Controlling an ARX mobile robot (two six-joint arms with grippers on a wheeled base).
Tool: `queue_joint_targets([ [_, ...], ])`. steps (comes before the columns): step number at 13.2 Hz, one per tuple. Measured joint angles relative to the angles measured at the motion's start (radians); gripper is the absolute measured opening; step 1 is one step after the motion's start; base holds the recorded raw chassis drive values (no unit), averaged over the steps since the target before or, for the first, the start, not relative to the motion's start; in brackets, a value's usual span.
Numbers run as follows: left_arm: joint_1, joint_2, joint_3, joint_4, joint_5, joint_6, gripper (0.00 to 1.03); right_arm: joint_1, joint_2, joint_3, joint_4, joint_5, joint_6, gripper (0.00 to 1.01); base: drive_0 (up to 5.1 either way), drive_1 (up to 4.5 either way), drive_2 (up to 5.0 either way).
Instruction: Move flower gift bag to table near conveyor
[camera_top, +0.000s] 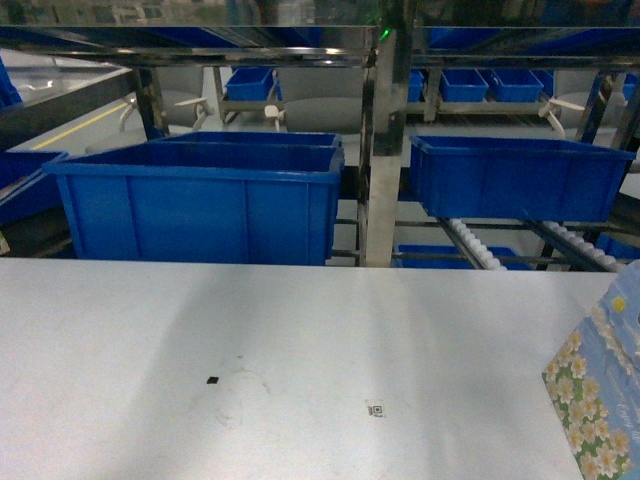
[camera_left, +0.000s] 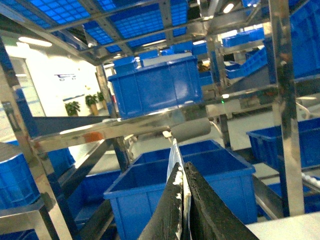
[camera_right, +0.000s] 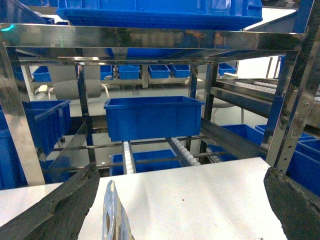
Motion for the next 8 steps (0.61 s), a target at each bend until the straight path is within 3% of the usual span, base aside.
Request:
queue_joint_targets([
  [4, -0.104, 0.245, -0.06, 0.249, -0.107, 0.006, 0.02, 0.0, -0.001, 0.0, 0.003, 0.0, 0.0, 0.98, 0.0, 0.0, 0.0],
  [8, -0.126, 0.36, -0.062, 0.37, -0.143, 0.006, 0.02, 0.0, -0.001, 0.0, 0.003, 0.0, 0.0, 0.98, 0.0, 0.0, 0.0],
])
